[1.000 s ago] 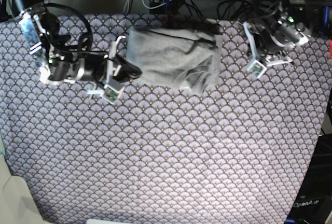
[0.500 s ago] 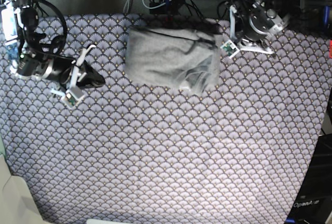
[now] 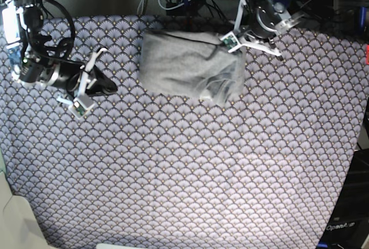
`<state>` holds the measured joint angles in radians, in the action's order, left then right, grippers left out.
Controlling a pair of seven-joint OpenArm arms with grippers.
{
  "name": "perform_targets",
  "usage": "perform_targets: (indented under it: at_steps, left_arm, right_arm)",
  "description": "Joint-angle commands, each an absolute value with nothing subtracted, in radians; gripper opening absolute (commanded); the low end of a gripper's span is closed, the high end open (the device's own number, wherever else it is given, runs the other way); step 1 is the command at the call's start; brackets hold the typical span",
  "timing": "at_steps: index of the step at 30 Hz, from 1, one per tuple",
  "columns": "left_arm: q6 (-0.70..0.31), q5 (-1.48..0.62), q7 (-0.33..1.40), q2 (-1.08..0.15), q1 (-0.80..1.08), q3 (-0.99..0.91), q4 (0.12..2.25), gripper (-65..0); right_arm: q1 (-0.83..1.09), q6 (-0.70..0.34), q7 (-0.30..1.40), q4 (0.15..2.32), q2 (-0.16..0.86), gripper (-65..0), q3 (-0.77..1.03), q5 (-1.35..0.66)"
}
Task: Fold the T-shirt properly
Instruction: 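Grasp the bundle with both grippers and fold it over toward the table center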
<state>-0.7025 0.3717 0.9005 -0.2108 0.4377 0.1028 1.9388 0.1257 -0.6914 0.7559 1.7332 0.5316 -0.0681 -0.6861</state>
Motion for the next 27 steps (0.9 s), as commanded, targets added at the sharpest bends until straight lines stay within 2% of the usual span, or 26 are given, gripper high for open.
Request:
perform_targets:
  at_steps: [1, 17, 22, 27]
  left_arm:
    - [-0.698, 0.378, 0.888, -0.199, 0.435, 0.117, 1.954, -65.0]
    - [-0.698, 0.427, 0.881, -0.082, 0.294, 0.084, 1.794, -65.0]
    - [-0.698, 0.427, 0.881, -0.024, 0.223, -0.024, 1.790, -65.0]
    - [-0.698, 0.427, 0.883, -0.019, 0.189, -0.038, 1.774, -65.0]
  right_arm:
    - [0.114, -0.698, 0.733, 1.748, 0.544, -65.0, -0.058, -0.704]
    - [0.134, -0.698, 0.733, 1.748, 0.550, -65.0, -0.058, -0.702]
    - [0.139, -0.698, 0.733, 1.748, 0.516, -65.0, -0.059, -0.601]
    - [0.151, -0.698, 0.730, 1.748, 0.461, -65.0, -0.058, -0.470]
